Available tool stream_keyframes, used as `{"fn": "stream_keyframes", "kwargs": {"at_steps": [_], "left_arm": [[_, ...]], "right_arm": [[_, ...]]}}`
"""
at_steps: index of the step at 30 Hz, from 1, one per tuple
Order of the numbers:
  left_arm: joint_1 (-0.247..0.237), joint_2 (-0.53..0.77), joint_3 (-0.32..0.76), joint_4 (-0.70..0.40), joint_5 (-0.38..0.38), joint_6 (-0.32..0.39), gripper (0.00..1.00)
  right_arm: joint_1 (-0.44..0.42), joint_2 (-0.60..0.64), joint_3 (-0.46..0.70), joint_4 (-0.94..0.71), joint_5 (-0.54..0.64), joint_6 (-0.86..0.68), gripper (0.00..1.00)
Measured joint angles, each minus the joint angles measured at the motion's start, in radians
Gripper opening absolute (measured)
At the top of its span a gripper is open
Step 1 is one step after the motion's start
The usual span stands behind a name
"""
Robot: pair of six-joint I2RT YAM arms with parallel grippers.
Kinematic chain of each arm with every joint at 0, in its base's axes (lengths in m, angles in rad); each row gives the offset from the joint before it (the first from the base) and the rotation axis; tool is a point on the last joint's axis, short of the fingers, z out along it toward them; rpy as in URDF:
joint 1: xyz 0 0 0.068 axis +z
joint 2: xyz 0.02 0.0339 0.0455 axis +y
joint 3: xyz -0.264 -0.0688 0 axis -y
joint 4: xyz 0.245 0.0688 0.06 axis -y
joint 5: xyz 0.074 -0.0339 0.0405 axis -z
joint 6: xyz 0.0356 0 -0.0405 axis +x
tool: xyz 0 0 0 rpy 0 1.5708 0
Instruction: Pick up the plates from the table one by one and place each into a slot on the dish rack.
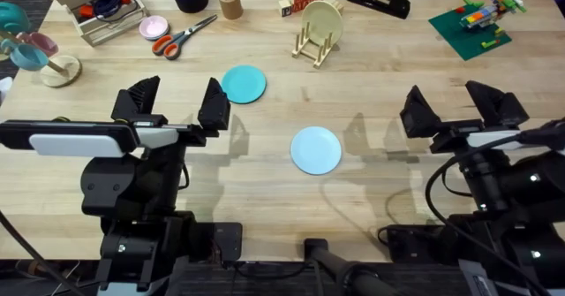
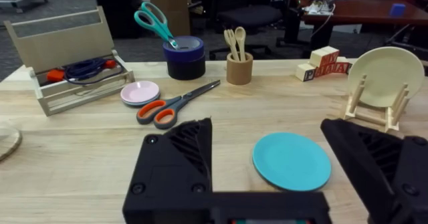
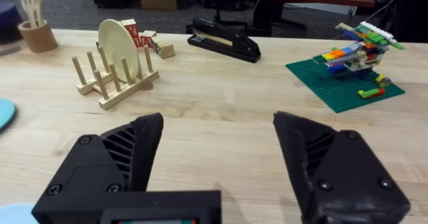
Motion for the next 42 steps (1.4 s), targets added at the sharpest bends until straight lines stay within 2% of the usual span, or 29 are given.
{"fn": "stream_keyframes", "kwargs": {"at_steps": [13, 18, 21, 25, 29, 35, 42], "left_arm": [[0.0, 0.0, 0.0, 0.013, 0.0, -0.004, 0.993], [0.0, 0.0, 0.034, -0.078, 0.001, -0.043, 0.993], [0.0, 0.0, 0.114, -0.173, 0.0, -0.055, 0.993], [0.0, 0.01, 0.259, -0.277, 0.0, -0.061, 0.993], [0.0, 0.081, 0.418, -0.395, 0.0, -0.062, 0.993], [0.0, 0.295, 0.656, -0.632, 0.0, -0.063, 0.993], [0.0, 0.595, 0.903, -0.897, 0.001, -0.065, 0.993]], "right_arm": [[0.0, 0.0, 0.0, 0.011, -0.008, 0.0, 0.996], [0.0, 0.001, 0.012, 0.007, -0.009, 0.011, 0.996], [0.0, 0.013, 0.074, -0.031, -0.011, 0.015, 0.996], [0.0, 0.067, 0.243, -0.167, -0.011, 0.016, 0.996], [0.0, 0.174, 0.428, -0.307, -0.012, 0.015, 0.996], [0.0, 0.388, 0.673, -0.517, -0.012, 0.015, 0.996], [0.0, 0.642, 0.873, -0.735, -0.012, 0.015, 0.996]]}}
